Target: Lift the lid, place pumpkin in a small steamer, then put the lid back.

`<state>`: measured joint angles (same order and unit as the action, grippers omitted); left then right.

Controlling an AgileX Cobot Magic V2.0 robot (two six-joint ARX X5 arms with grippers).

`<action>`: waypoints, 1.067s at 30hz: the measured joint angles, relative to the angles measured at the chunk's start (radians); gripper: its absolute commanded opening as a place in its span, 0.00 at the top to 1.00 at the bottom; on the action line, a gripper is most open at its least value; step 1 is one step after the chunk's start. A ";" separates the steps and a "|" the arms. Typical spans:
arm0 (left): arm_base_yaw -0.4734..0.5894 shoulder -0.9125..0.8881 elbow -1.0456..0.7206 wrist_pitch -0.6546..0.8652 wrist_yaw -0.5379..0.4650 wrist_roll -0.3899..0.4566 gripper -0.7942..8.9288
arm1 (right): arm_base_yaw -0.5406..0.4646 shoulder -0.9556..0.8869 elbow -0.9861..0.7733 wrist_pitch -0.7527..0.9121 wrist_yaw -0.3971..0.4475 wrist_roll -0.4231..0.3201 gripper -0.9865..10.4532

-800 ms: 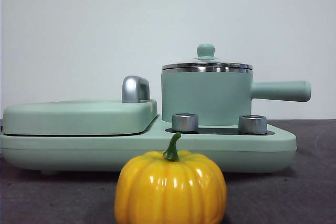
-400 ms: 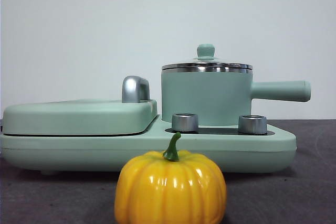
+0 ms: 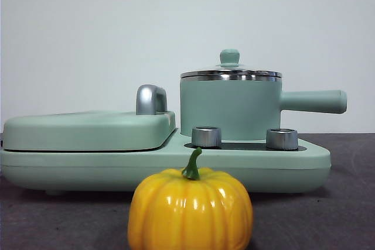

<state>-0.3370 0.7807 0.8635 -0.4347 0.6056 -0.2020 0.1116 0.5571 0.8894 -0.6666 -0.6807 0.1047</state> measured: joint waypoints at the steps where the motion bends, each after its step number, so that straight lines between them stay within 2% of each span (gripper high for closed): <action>1: 0.000 0.000 0.000 0.000 0.000 -0.002 0.34 | 0.000 0.000 0.000 0.000 0.000 0.000 0.50; 8: -0.038 0.046 0.007 0.004 0.000 -0.008 0.34 | 0.000 0.000 0.000 0.000 0.000 0.017 0.50; 15: -0.119 0.227 0.119 0.002 -0.042 0.002 0.35 | 0.000 0.000 0.000 0.000 0.000 0.034 0.50; 26: -0.259 0.618 0.469 -0.026 -0.219 0.135 0.35 | 0.000 0.000 0.000 0.000 0.000 0.035 0.50; 32: -0.294 0.798 0.605 0.064 -0.269 0.199 0.35 | 0.000 0.000 0.000 0.000 0.000 0.035 0.50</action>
<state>-0.6312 1.5787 1.4685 -0.3702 0.3367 -0.0029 0.1116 0.5568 0.8894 -0.6670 -0.6811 0.1394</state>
